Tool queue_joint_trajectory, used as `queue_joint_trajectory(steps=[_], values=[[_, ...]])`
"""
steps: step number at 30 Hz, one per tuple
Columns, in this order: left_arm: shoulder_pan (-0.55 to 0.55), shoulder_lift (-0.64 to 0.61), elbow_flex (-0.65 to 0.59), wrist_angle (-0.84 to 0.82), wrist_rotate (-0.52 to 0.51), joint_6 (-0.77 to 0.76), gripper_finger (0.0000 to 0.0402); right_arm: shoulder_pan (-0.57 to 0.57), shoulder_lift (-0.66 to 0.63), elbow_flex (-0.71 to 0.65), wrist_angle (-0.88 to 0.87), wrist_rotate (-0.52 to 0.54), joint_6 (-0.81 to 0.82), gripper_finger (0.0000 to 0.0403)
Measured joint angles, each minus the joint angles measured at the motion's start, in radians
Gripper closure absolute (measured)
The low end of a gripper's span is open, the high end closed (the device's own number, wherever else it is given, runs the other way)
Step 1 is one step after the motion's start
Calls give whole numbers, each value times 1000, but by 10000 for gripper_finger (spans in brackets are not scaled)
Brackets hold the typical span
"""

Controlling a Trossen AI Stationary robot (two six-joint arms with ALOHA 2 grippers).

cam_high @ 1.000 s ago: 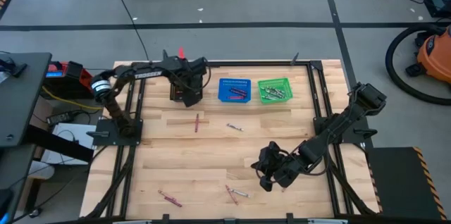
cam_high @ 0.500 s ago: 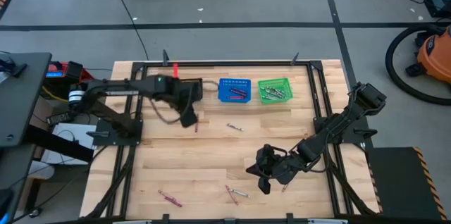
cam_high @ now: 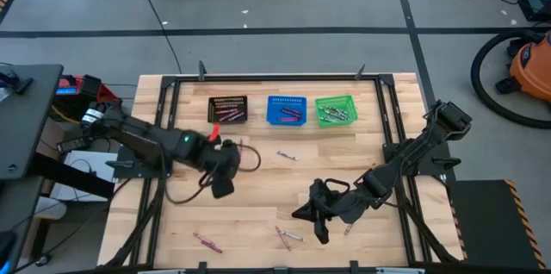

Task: Sort crayons
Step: Put the white crayon into the green bin

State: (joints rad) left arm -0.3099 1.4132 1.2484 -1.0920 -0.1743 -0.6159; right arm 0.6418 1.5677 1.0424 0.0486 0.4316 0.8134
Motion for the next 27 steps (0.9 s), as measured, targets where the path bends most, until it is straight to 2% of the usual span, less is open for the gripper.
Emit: queue_joint_trajectory(steps=[10, 15, 18, 27], values=[[-110, 0, 0, 2, -24, -101, 280, 3, 2, 65, -11, -21, -25, 396], [-120, 0, 0, 3, -46, -106, 280, 3, 79, 130, -16, -88, -30, 396], [-114, 0, 0, 4, -59, -106, 280, 0, 154, 221, -84, -133, -70, 396], [-113, 0, 0, 4, -99, -103, 280, -12, 310, 479, -440, -172, -78, 396]])
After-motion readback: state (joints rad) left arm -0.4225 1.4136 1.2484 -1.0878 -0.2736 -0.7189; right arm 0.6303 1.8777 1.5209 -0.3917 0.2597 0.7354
